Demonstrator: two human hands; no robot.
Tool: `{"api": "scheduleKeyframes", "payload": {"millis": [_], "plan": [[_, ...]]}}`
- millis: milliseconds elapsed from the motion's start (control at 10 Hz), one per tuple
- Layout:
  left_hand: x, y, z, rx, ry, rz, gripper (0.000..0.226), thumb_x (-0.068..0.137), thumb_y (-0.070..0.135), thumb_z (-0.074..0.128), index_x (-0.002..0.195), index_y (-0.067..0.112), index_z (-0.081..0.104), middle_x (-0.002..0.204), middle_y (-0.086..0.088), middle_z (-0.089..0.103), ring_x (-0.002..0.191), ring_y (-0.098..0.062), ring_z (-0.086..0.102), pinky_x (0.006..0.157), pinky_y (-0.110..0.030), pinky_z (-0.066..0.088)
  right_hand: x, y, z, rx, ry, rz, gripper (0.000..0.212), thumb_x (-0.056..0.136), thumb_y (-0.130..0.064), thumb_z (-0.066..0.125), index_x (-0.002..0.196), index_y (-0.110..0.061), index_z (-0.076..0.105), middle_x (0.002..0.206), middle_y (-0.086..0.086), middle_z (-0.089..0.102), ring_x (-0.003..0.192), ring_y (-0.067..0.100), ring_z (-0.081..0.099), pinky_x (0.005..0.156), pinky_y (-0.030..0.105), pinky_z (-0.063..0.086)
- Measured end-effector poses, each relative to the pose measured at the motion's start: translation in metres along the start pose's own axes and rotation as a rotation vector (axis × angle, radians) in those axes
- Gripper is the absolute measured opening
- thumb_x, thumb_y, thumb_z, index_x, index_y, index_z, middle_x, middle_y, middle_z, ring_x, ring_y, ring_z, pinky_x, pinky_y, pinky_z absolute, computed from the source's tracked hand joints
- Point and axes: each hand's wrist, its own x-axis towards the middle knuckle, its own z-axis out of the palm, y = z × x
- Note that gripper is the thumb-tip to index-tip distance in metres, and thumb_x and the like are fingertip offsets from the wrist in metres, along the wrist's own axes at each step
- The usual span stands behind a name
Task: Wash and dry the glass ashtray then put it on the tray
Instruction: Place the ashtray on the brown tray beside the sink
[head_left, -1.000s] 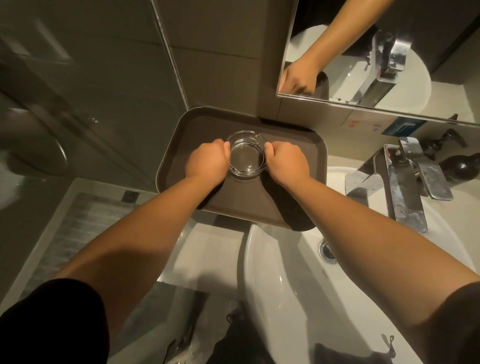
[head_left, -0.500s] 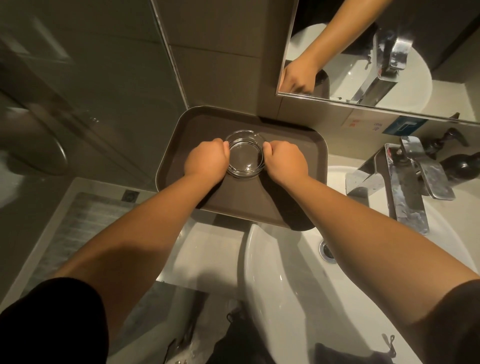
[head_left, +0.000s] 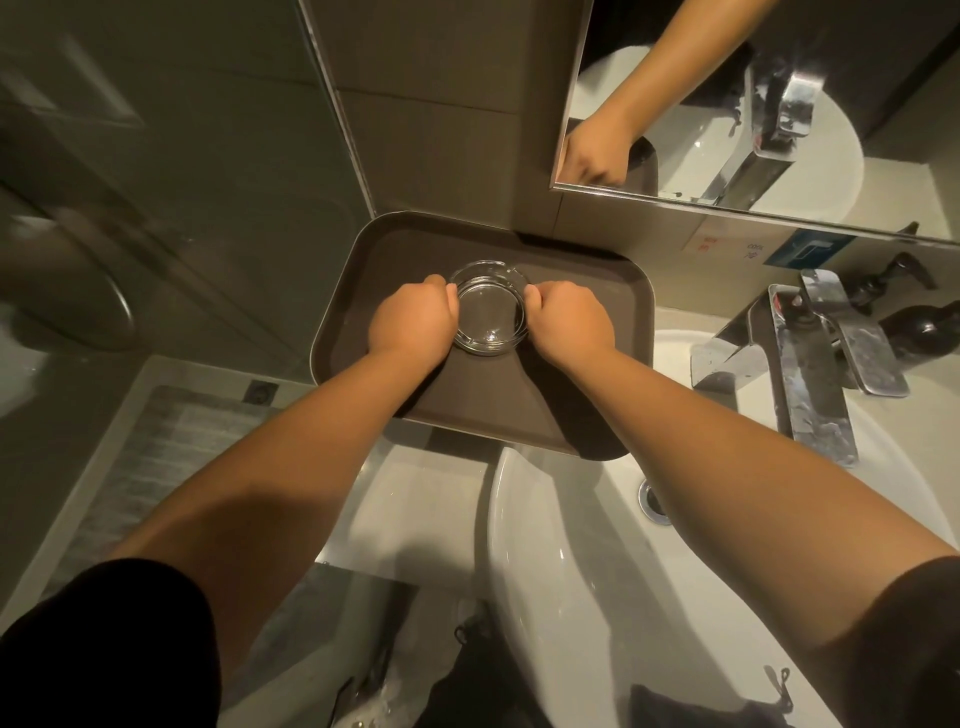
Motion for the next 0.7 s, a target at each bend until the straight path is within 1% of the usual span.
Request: {"api": "scheduleKeyframes", "payload": {"millis": [100,200,300,400,500,600,700], "plan": [[-0.001,0.0,-0.001,-0.006,0.0,0.001,0.042,0.105,0.03,0.029,0.107,0.001,0.059,0.1,-0.026,0.067,0.09,-0.045,0.061,0.067,-0.038,0.039,-0.001,0.0,-0.001,0.001,-0.004,0.006,0.044,0.1,-0.031,0.031,0.072,-0.011,0.059,0.074,0.008,0.058,0.07,0.031,0.053,0.06,0.031,0.034],[-0.001,-0.001,-0.002,-0.012,0.008,0.002,0.041,0.104,0.03,0.029,0.104,0.001,0.059,0.098,-0.027,0.067,0.088,-0.045,0.061,0.066,-0.038,0.039,-0.002,0.001,-0.002,-0.007,0.005,-0.01,0.044,0.101,-0.032,0.031,0.076,-0.011,0.062,0.075,0.008,0.059,0.071,0.03,0.053,0.061,0.031,0.035],[-0.002,-0.002,-0.004,-0.006,0.014,0.012,0.042,0.104,0.031,0.029,0.106,0.003,0.059,0.098,-0.025,0.068,0.088,-0.044,0.061,0.067,-0.039,0.041,-0.003,-0.001,-0.005,0.0,0.003,-0.013,0.045,0.101,-0.034,0.031,0.081,-0.011,0.064,0.078,0.008,0.06,0.072,0.029,0.054,0.062,0.031,0.036],[-0.004,-0.004,-0.007,0.048,0.016,0.027,0.042,0.103,0.034,0.03,0.111,0.005,0.059,0.097,-0.021,0.068,0.085,-0.042,0.062,0.065,-0.038,0.043,-0.003,-0.001,-0.008,-0.009,0.011,-0.013,0.046,0.101,-0.036,0.031,0.085,-0.011,0.066,0.082,0.009,0.063,0.075,0.03,0.054,0.064,0.032,0.037],[-0.008,-0.007,-0.012,0.096,0.041,0.049,0.04,0.102,0.035,0.032,0.109,0.006,0.058,0.094,-0.018,0.068,0.081,-0.04,0.061,0.061,-0.038,0.042,-0.006,-0.002,-0.014,-0.054,0.024,-0.014,0.047,0.101,-0.039,0.03,0.091,-0.012,0.067,0.088,0.011,0.066,0.08,0.031,0.057,0.065,0.032,0.037],[-0.017,-0.007,-0.019,0.103,0.141,0.127,0.044,0.097,0.037,0.035,0.103,0.004,0.064,0.097,-0.017,0.063,0.086,-0.039,0.059,0.069,-0.044,0.045,-0.011,-0.002,-0.021,-0.134,0.078,-0.039,0.045,0.101,-0.043,0.031,0.103,-0.013,0.065,0.098,0.011,0.067,0.089,0.033,0.061,0.065,0.034,0.038],[-0.033,-0.005,-0.026,0.161,0.252,0.22,0.048,0.089,0.044,0.04,0.103,0.008,0.069,0.106,-0.016,0.06,0.099,-0.038,0.056,0.08,-0.048,0.043,-0.026,0.003,-0.031,-0.236,0.156,-0.117,0.043,0.1,-0.043,0.037,0.122,-0.015,0.06,0.121,0.012,0.055,0.109,0.033,0.053,0.081,0.039,0.044]]}}
